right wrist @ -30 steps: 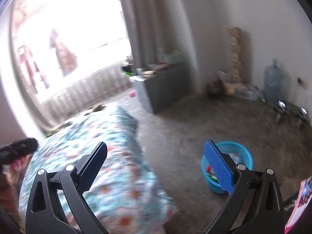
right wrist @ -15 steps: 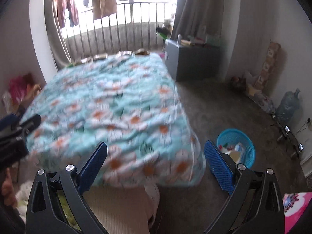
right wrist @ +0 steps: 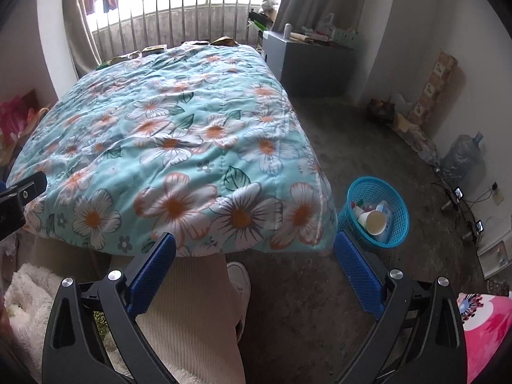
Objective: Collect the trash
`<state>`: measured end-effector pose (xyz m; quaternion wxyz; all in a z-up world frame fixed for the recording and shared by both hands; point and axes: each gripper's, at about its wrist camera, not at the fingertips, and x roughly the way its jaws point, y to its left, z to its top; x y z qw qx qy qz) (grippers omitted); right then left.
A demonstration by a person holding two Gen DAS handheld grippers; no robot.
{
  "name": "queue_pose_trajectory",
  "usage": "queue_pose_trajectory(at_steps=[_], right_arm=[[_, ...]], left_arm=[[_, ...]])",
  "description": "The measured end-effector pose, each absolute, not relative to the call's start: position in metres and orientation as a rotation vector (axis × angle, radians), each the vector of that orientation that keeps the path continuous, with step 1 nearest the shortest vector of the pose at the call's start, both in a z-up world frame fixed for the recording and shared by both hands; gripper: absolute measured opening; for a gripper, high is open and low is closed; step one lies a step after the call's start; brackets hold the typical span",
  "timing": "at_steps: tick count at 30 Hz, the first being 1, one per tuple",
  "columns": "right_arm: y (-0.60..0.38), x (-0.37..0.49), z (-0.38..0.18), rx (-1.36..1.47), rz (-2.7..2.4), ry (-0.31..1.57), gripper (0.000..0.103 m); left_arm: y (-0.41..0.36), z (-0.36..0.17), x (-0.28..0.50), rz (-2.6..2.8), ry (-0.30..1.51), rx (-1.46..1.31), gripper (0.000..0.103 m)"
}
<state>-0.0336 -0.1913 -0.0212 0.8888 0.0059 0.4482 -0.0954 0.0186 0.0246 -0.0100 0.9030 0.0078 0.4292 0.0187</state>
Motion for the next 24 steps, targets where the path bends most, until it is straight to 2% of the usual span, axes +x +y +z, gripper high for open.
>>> queue_pose_trajectory(at_steps=[24], right_arm=[[-0.208,-0.034,-0.023,0.036,-0.248,0.937,0.097]], left_arm=[[-0.019,-0.004,0.013,-0.08,0.861,0.099,0.094]])
